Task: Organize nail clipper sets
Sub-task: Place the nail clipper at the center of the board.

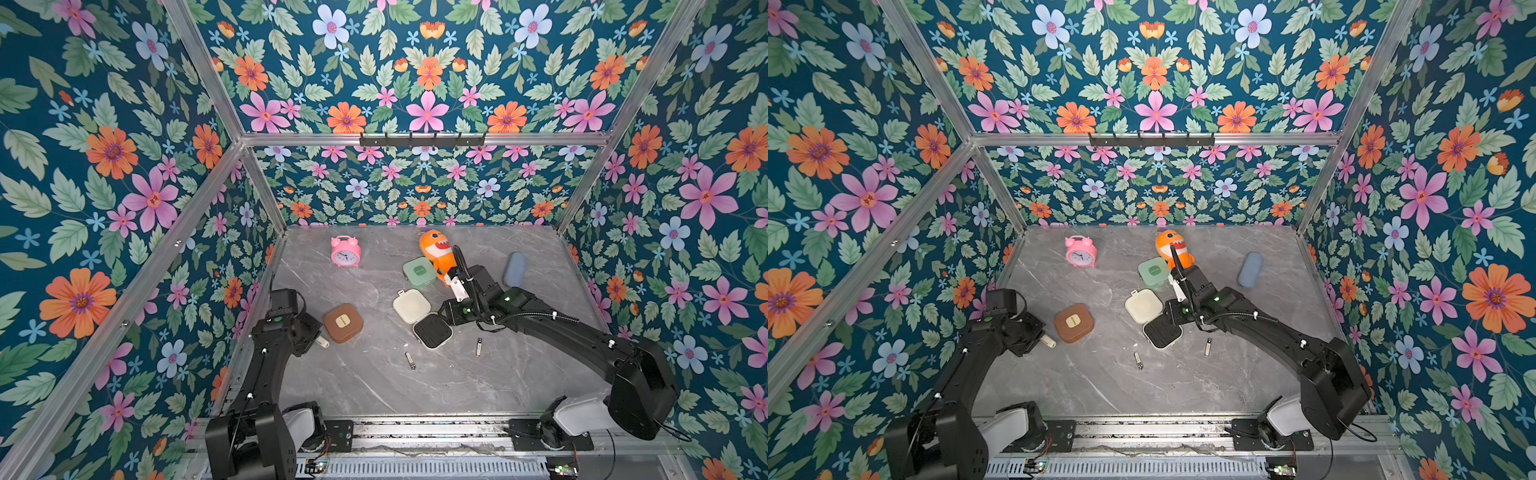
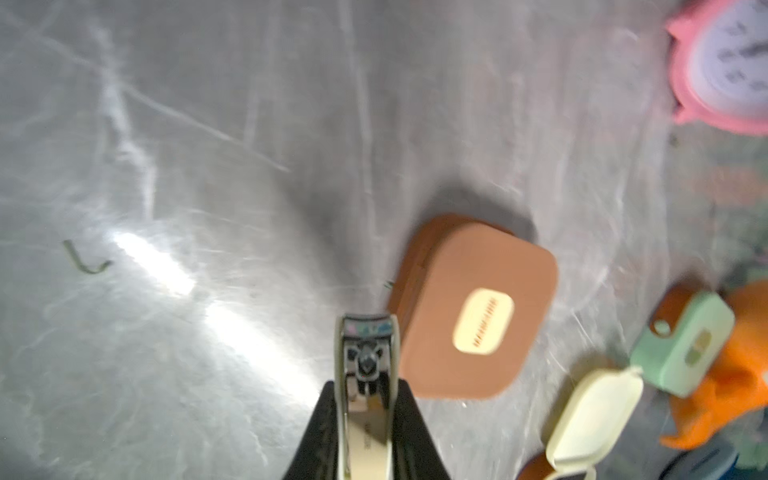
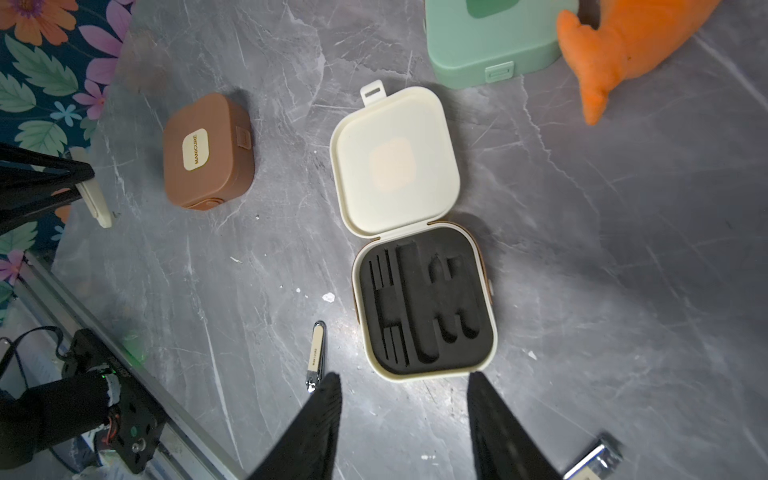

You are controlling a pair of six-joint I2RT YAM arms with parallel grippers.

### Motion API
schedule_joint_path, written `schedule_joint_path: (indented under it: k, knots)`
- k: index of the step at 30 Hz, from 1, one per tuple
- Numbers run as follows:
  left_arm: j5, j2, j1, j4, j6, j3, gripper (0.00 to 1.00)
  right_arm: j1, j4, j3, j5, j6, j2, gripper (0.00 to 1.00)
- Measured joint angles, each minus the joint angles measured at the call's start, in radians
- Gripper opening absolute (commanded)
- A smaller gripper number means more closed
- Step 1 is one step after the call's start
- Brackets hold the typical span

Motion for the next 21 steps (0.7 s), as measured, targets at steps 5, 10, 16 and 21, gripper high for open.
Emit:
schedule_joint_path:
  k: [5,10,16,21]
  knots:
    - [-0.037,0.075,-0.325,-0.006,0.016,0.131,0.04,-0.093,-0.002,-0.05,-0.035,0.084,-0.039,0.48]
    - [-0.126,0.151,-0.607,0.008,-0.031,0.201,0.05,-0.214,-0.028,-0.144,-0.072,0.206,-0.14,0.47]
    - [-0.189,0.317,-0.915,0.064,-0.097,0.249,0.05,-0.244,-0.145,-0.172,-0.019,0.301,-0.297,0.54]
    - [-0.204,0.465,-1.081,0.142,-0.143,0.282,0.06,-0.246,-0.245,-0.227,0.05,0.329,-0.462,0.57]
